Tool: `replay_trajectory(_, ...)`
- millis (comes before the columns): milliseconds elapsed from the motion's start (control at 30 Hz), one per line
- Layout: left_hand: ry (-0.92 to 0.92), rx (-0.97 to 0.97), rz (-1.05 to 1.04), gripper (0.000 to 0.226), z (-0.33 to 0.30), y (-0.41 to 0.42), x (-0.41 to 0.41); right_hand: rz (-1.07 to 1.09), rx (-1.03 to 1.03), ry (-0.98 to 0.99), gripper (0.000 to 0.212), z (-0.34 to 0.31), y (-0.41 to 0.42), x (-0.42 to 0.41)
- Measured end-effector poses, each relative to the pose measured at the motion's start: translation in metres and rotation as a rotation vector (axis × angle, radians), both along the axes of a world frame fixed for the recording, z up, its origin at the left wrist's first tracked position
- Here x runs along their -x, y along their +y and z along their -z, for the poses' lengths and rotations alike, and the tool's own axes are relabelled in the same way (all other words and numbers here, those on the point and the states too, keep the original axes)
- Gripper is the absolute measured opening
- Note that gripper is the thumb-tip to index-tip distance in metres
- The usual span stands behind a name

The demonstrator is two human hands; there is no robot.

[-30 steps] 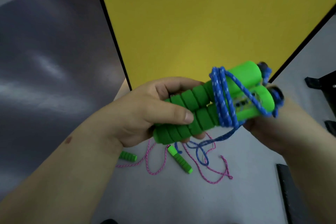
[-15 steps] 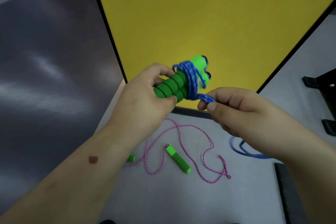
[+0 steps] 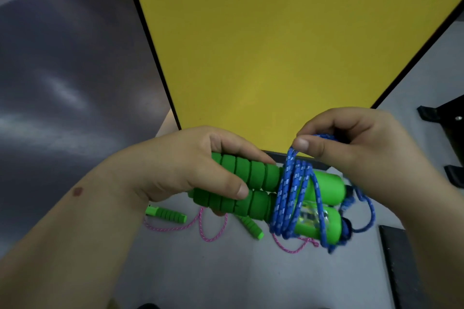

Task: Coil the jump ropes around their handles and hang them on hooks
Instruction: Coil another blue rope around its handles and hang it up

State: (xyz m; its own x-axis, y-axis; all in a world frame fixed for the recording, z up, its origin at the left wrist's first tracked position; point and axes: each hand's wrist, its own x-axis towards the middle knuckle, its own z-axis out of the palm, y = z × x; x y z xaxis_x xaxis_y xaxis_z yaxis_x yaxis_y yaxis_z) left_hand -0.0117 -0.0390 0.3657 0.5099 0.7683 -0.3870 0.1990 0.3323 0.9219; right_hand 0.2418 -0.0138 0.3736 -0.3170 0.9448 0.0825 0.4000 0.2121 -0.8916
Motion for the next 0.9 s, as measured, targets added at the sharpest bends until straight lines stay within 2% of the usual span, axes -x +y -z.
replay_trajectory(67,-0.148,0.031,0.049,0.047,0.001,0.0,0.003,-0.038,0.048,0.062,0.035,0.003,0.003,0.0)
replay_trajectory(167,-0.368,0.043,0.006,0.046,0.004,0.0,0.0,-0.042,0.241,0.227,0.018,0.015,0.006,0.005)
replay_trajectory(200,-0.426,0.039,-0.045,0.048,0.003,0.0,-0.002,-0.022,0.218,0.167,0.017,0.024,0.009,0.004)
replay_trajectory(267,-0.514,0.012,-0.228,0.051,0.001,0.001,-0.009,-0.025,0.135,-0.07,0.03,0.035,0.01,0.002)
replay_trajectory(333,-0.529,-0.019,-0.477,0.046,-0.001,0.005,-0.016,-0.05,0.175,-0.105,0.037,0.031,0.005,0.007)
replay_trajectory(400,-0.432,-0.089,-0.7,0.047,0.002,0.008,-0.022,-0.083,0.241,-0.082,0.031,0.024,0.0,0.016)
replay_trajectory(467,-0.253,-0.221,-0.852,0.045,0.008,0.008,-0.028,-0.146,0.296,-0.126,0.025,0.022,-0.003,0.02)
replay_trajectory(600,0.299,-0.555,-0.915,0.039,0.018,0.002,-0.032,-0.25,0.403,-0.21,0.016,0.015,-0.009,0.023)
replay_trajectory(733,0.616,-0.761,-0.739,0.036,0.019,0.001,-0.029,-0.25,0.389,-0.213,0.017,0.007,-0.01,0.019)
replay_trajectory(800,0.727,-0.738,-0.569,0.037,0.019,0.0,-0.028,-0.194,0.207,-0.285,0.013,0.004,-0.008,0.017)
replay_trajectory(900,0.758,-0.627,-0.368,0.039,0.017,0.001,-0.026,-0.041,-0.019,-0.29,0.011,0.001,-0.004,0.012)
